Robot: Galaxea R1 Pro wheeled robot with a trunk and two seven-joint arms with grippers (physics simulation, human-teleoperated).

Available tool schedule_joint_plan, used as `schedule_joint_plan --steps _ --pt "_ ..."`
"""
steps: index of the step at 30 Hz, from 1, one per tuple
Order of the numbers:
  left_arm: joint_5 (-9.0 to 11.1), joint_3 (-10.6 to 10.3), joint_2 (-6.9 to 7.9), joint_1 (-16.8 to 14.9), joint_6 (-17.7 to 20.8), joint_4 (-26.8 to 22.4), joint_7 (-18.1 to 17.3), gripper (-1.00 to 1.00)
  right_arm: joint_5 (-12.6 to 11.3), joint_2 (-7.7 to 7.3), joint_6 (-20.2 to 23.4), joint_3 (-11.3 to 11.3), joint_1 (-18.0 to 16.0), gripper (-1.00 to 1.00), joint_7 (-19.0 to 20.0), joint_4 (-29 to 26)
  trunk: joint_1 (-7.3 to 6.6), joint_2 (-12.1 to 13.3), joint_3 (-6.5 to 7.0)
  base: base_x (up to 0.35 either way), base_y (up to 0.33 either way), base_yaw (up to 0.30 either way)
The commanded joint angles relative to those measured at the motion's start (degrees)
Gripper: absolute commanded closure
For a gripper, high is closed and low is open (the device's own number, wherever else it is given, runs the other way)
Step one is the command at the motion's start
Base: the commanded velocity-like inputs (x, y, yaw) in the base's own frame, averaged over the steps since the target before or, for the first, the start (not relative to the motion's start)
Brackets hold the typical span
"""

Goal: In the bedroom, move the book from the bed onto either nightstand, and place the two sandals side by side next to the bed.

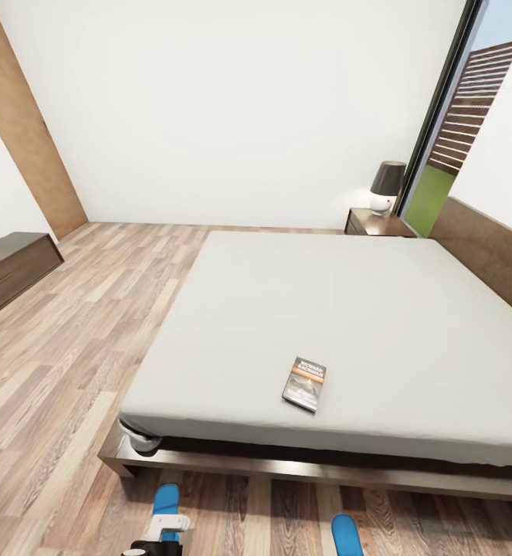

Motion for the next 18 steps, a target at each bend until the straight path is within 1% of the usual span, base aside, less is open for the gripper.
schedule_joint_plan --steps 1,2,6,18 --pt "0.6 -0.5 0.01 0.0 0.3 -0.1 0.3 1.0 0.5 0.0 -0.2 -0.2 0.0 1.0 0.2 0.0 0.0 0.0 -0.05 0.0 0.0 0.0" --pt "0.6 -0.5 0.01 0.0 0.3 -0.1 0.3 1.0 0.5 0.01 -0.2 -0.2 0.0 1.0 0.2 0.0 0.0 0.0 -0.05 0.0 0.0 0.0" --pt "0.6 -0.5 0.01 0.0 0.3 -0.1 0.3 1.0 0.5 0.09 -0.3 -0.1 0.0 1.0 0.2 0.0 0.88 -1.6 -0.76 0.0 0.0 0.0" --pt "0.6 -0.6 -0.02 0.0 0.5 -0.1 0.2 1.0 0.5 0.12 -0.3 0.1 0.0 1.0 0.2 0.0 0.88 -1.6 -0.76 0.0 0.0 0.0"
